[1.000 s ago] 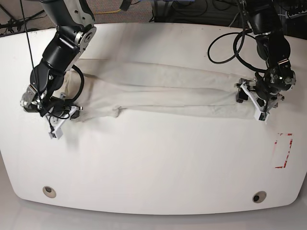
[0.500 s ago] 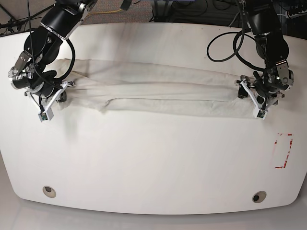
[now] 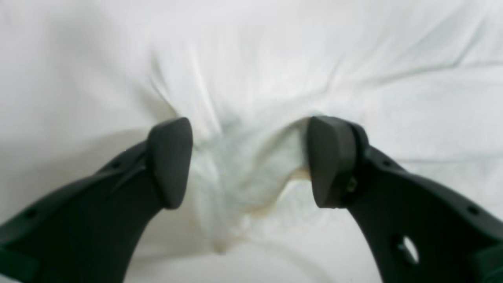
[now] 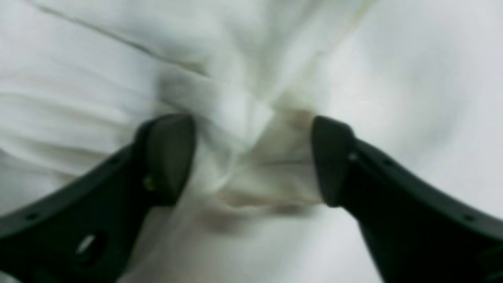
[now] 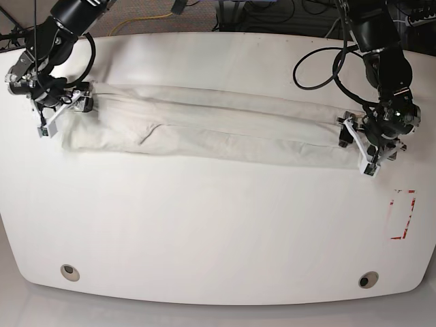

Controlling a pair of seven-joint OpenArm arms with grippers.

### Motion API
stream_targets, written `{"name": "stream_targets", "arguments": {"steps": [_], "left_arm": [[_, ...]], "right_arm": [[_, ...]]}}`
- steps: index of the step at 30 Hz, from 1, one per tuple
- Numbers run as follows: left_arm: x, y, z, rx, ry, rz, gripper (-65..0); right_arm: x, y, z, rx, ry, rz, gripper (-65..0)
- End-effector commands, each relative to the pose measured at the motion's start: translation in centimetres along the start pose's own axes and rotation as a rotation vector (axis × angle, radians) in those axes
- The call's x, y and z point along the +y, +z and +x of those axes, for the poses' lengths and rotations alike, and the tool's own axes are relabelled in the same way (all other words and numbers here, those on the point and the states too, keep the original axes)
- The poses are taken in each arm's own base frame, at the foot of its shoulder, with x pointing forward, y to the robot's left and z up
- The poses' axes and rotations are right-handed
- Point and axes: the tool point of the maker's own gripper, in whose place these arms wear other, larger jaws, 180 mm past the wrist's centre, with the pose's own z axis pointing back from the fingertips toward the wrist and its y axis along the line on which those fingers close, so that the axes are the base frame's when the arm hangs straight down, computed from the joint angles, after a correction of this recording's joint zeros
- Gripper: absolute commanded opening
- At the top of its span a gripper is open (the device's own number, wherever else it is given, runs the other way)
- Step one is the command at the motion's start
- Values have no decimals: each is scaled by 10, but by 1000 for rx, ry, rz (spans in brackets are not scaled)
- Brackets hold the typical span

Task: Fold the T-shirt properly
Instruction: 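Release and regrasp the folded strip's ends with both grippers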

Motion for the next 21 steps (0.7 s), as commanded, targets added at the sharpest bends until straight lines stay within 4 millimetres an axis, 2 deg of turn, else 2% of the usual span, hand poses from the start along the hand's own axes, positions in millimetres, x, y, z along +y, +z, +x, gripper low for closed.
{"name": "stream_targets", "arguments": {"steps": [1, 5, 7, 8, 11, 14, 17, 21], "left_arm": [[7, 19, 37, -120, -46, 23, -217], [16, 37, 50, -222, 38, 8, -215], [26, 43, 53, -252, 103, -3, -215], [38, 50, 57, -278, 152, 6, -215], [59, 53, 46, -271, 263, 18, -214], [70, 48, 30, -231, 340, 14, -214], [82, 44, 19, -200, 369, 13, -214], [77, 26, -4, -134, 425, -41, -214]], "right_arm": [[-16, 18, 21, -65, 22, -52, -141], [-17, 37, 32, -92, 49, -92, -141], [-4, 42, 39, -131, 60, -62, -141], [6, 43, 44, -160, 62, -27, -141], [25, 45, 51, -209, 56, 67, -141], [44, 45, 61, -268, 50, 160, -141], [60, 36, 59, -279, 10, 233, -141], [72, 13, 52, -222, -25, 308, -141]]}}
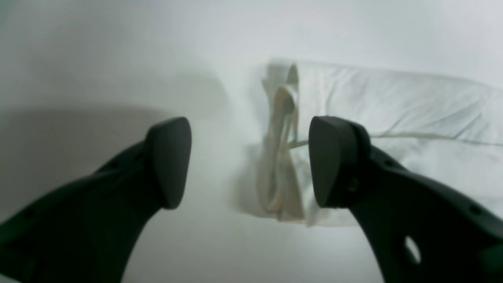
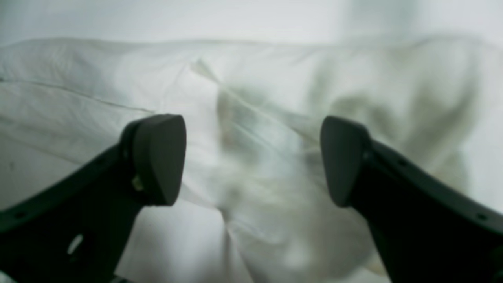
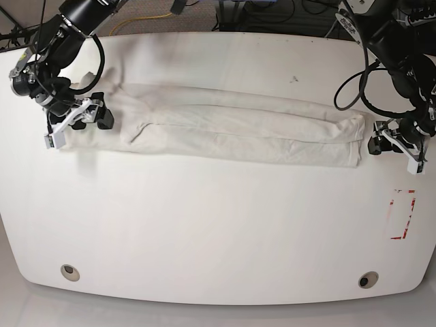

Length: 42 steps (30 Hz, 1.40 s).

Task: Fold the T-shirt properly
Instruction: 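Release and regrasp the folded strip's ends with both grippers, then fold the strip end held by the left gripper toward the right gripper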

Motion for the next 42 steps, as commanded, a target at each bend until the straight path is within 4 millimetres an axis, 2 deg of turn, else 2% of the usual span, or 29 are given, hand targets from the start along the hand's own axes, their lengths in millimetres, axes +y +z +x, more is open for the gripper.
{"name": "stream_targets", "arguments": {"steps": [1, 7, 10, 15, 20, 22, 23, 27, 28, 33, 38, 42], "left_arm": [[7, -2, 7, -24, 20, -12, -214], [2, -17, -13, 33, 63, -53, -193], [-9, -26, -20, 71, 44, -85, -160], [-30, -41, -27, 84, 36, -136, -162], [-49, -49, -33, 123, -9, -174, -168], [-55, -52, -35, 137, -31, -187, -224], [-57, -53, -36, 143, -38, -190, -279], [-57, -53, -34, 135, -37, -190, -612], [-55, -52, -32, 130, -31, -186, -650], [-37, -34, -12, 58, -30, -125, -650], [-22, 0, 7, 48, -99, -26, -650], [-29, 20, 18, 44, -153, 22, -650]], "right_arm": [[2, -12, 1, 5, -18, 48, -141], [1, -31, -17, 37, -98, 99, -141], [1, -32, -19, 42, -103, 101, -141], [12, -38, -20, 66, -71, 127, -141], [12, -39, -20, 67, -67, 128, -141], [12, -39, -21, 71, -70, 128, -141], [12, -39, -21, 71, -70, 128, -141], [12, -39, -22, 70, -71, 127, -141], [12, -39, -22, 70, -71, 127, -141], [12, -40, -18, 50, -72, 126, -141], [0, -42, -29, 115, -47, 48, -141], [12, -57, -35, 187, 25, 37, -141]]}}
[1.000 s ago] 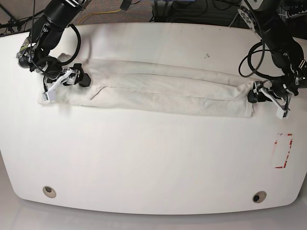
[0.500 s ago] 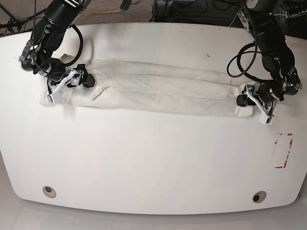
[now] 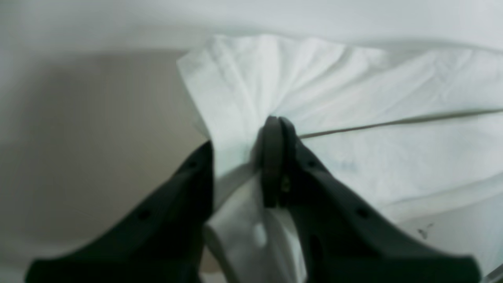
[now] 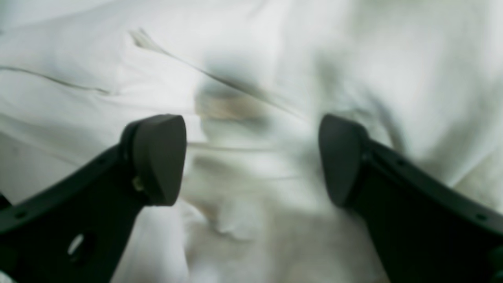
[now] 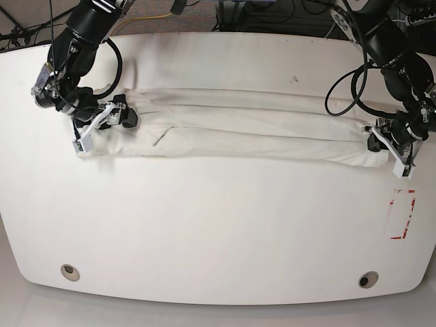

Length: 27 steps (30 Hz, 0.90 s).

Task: Fold the T-shirt properly
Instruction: 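Fold the strip end held by the left gripper toward the right gripper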

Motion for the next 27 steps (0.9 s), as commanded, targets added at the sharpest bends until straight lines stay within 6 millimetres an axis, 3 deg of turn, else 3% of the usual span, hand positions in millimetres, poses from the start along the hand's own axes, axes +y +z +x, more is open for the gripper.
{"name": "stream_targets", "arguments": {"steps": [1, 4, 7, 16, 20, 27], "left_arm": [[-1, 22, 27, -53, -68, 63, -650], [-19, 30, 36, -78, -106, 67, -650], [-52, 33, 55, -134, -185, 40, -650], [-156, 3, 65, -143, -290, -180, -650], [-190, -7, 63, -135, -299, -267, -650], [-219, -29, 56, -134, -255, -376, -650]], "right_arm": [[1, -8, -2, 73, 75, -47, -141], [11, -18, -4, 104, 134, -46, -141], [23, -29, -7, 124, 171, -32, -141], [37, -38, -11, 131, 166, -12, -141], [38, -39, -10, 127, 165, -8, -141], [39, -38, -8, 121, 168, -8, -141]]}}
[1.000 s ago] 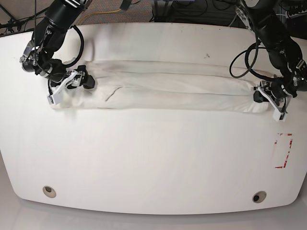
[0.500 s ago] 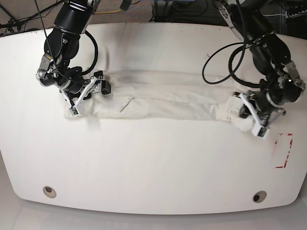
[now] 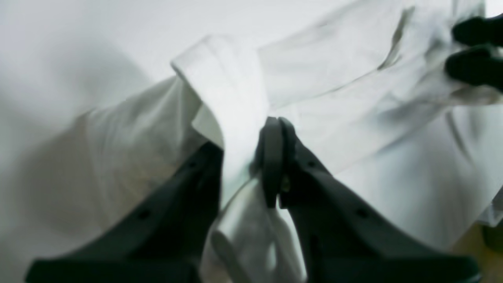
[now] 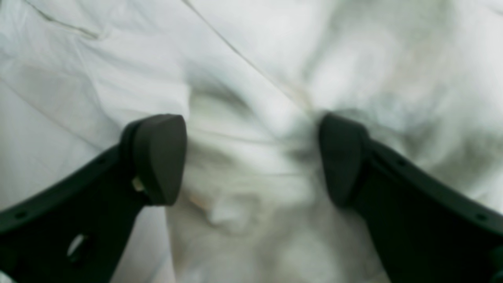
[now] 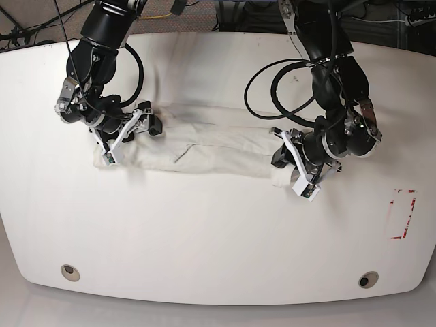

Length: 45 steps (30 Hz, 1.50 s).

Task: Fold the T-shirt properly
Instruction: 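Fold the strip end held by the left gripper toward the right gripper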

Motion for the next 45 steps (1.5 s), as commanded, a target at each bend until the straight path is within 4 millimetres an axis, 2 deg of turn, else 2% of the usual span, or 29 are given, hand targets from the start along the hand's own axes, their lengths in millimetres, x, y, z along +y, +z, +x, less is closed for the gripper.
{"name": "stream_targets", "arguments": {"steps": [1, 6, 8, 11, 16, 21, 26, 29, 35, 41, 44, 45], "left_arm": [[-5, -7, 12, -50, 16, -31, -650], [-7, -16, 7, -35, 40, -60, -650], [-6, -20, 10, -34, 43, -68, -628], [-11, -28, 7, -13, 45, -96, -551], [-18, -32, 11, -27, 37, -118, -472], [-50, -42, 19, -12, -67, -179, -403], [-75, -48, 26, 6, -112, -220, -363], [-95, -38, 46, -40, -185, -221, -321], [-115, -20, 73, -121, -270, -205, -300], [-75, -8, 62, -87, -258, -100, -303], [-40, 0, 53, -63, -218, -26, -304], [-29, 2, 44, -45, -198, -4, -304]], "right_arm": [[-3, 0, -15, 78, 3, -22, -141], [-3, 0, -16, 81, 1, -21, -141], [-2, -1, -15, 79, 1, -19, -141], [-2, -1, -15, 78, 0, -18, -141], [-2, -1, -13, 73, 2, -18, -141], [-2, -1, -13, 72, 2, -18, -141], [-2, -1, -10, 66, 5, -19, -141], [-3, -1, -8, 66, 7, -20, -141], [-4, 2, -2, 52, 18, -27, -141], [12, 27, 36, -85, 70, 4, -141], [4, 46, 45, -145, 39, -7, -141], [-2, 52, 45, -163, 16, -17, -141]]}}
